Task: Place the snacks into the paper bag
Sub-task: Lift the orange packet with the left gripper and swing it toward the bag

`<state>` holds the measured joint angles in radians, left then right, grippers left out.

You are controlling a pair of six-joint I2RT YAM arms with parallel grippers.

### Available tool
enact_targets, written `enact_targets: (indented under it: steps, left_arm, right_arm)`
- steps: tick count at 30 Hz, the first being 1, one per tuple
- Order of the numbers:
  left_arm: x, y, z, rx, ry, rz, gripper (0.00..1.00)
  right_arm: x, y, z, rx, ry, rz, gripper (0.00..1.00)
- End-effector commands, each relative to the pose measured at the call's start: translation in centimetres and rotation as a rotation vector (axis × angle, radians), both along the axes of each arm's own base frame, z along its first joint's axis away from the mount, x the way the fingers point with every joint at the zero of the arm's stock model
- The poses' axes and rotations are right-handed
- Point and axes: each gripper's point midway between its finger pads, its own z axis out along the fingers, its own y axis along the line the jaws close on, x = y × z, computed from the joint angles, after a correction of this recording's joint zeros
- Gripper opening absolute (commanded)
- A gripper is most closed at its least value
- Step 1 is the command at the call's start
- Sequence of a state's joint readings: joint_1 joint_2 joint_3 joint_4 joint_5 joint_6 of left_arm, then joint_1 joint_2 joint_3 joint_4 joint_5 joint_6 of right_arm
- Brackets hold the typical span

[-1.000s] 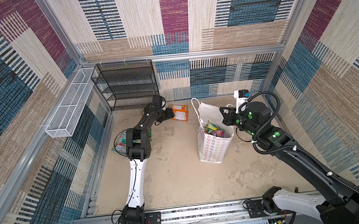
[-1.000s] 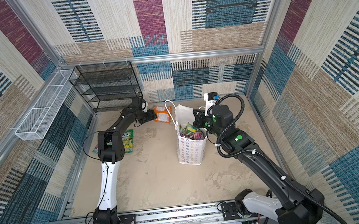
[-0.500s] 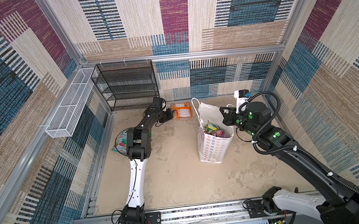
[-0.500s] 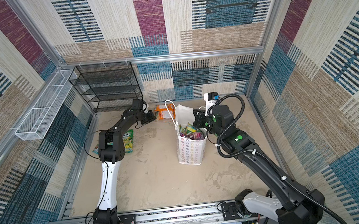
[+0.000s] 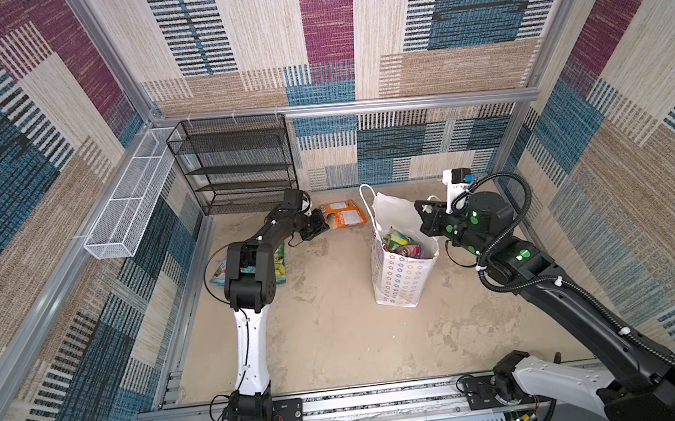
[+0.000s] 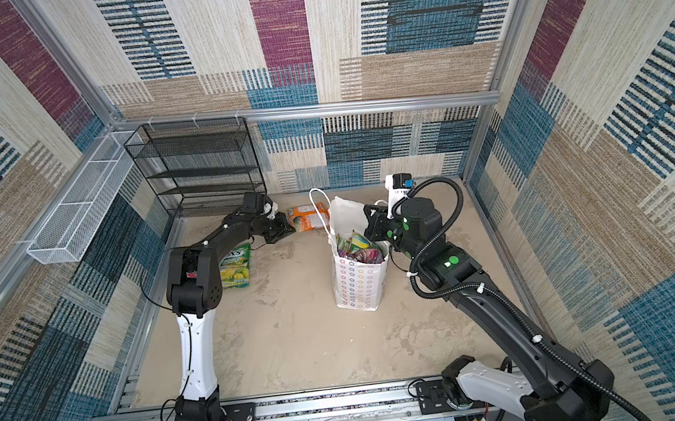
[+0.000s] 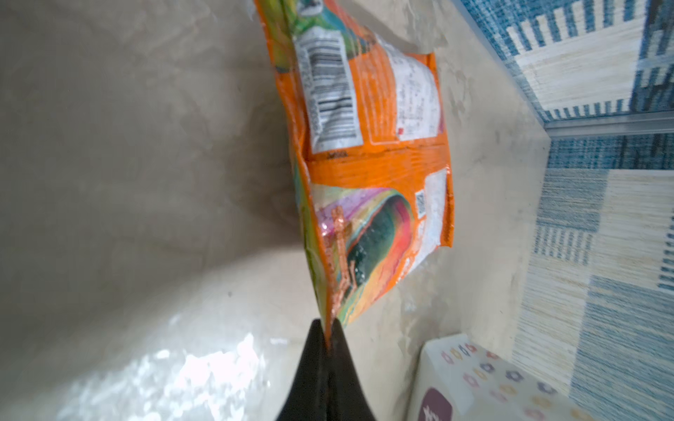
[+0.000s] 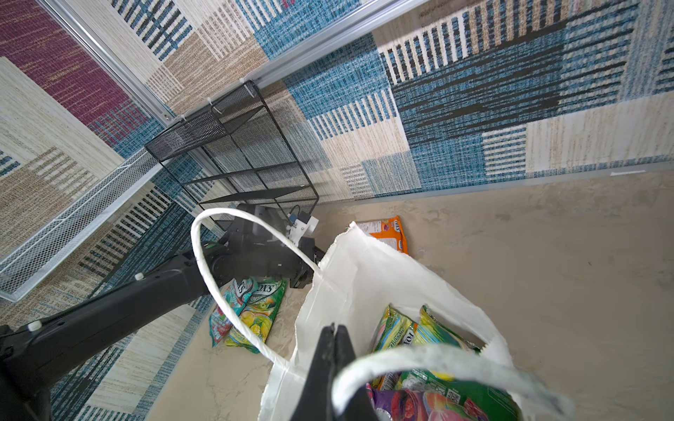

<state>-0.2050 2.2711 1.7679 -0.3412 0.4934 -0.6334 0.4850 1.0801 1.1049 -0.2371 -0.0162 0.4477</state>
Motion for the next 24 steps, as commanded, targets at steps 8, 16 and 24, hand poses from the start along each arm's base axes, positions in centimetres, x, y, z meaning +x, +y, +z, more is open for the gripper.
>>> enact_targets:
  steps: [8, 16, 24]
  left_arm:
    - [-4.9, 1.0, 3.4, -0.084, -0.015, 0.126, 0.00]
    - [-4.3, 0.8, 2.2, -0.050, 0.039, 0.104, 0.00]
    - [-5.2, 0.5, 3.8, -0.069, 0.032, 0.088, 0.00]
  right_arm:
    - [-0.5, 0.2, 1.7, 0.024, -0.046, 0.023, 0.02]
    - [-0.9, 0.2, 2.0, 0.034, -0.050, 0.033, 0.02]
    - [-0.8, 0.1, 2.1, 0.032, -0.054, 0.027, 0.02]
